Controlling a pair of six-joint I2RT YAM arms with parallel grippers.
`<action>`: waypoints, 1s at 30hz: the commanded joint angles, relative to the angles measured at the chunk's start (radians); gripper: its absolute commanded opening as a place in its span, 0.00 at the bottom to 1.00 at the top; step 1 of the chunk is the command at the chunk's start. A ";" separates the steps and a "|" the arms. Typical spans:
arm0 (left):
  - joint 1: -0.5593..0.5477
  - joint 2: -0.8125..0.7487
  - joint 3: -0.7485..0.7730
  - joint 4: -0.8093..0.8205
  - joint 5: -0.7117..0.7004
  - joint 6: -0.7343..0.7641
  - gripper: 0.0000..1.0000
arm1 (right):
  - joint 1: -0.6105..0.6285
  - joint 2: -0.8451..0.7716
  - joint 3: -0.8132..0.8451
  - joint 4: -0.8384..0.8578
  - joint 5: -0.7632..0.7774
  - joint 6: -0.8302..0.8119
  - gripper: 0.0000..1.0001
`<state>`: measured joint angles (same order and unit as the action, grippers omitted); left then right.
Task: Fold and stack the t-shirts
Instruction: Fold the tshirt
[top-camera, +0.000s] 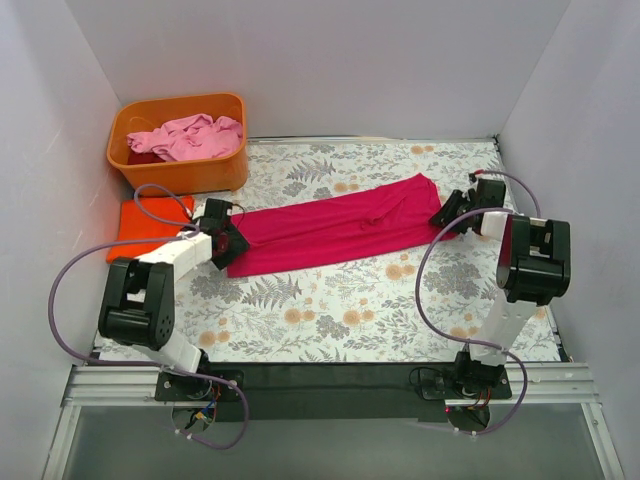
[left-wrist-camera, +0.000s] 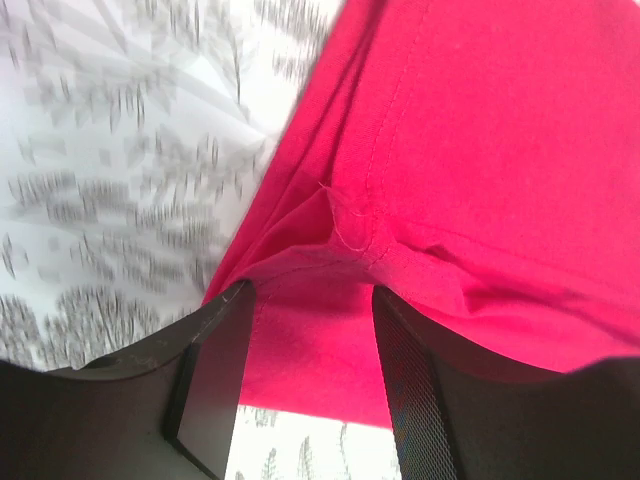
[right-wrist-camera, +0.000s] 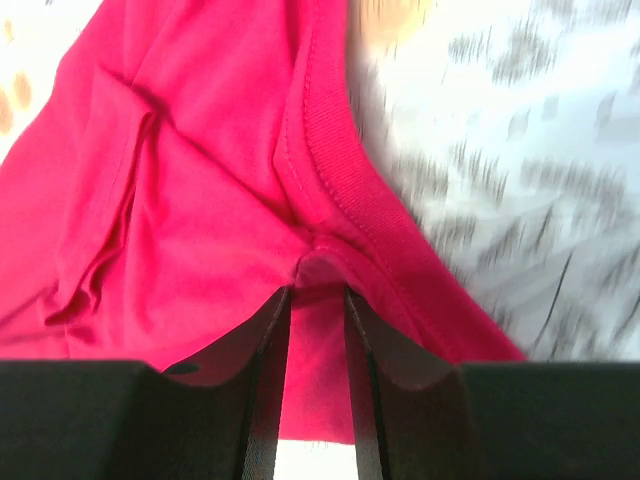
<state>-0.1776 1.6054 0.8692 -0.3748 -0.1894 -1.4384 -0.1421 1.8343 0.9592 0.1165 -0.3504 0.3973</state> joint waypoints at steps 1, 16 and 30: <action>0.006 -0.024 -0.110 -0.191 0.125 -0.039 0.48 | -0.011 0.091 0.123 -0.100 0.154 -0.104 0.31; -0.100 -0.507 -0.210 -0.315 0.213 -0.194 0.64 | 0.114 0.006 0.395 -0.299 0.312 -0.304 0.45; -0.025 -0.331 -0.012 -0.176 -0.048 0.038 0.68 | 0.769 -0.215 0.263 -0.308 0.220 -0.278 0.48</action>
<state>-0.2314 1.2694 0.8185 -0.6037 -0.1314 -1.4876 0.5079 1.5845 1.1965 -0.1841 -0.1104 0.1337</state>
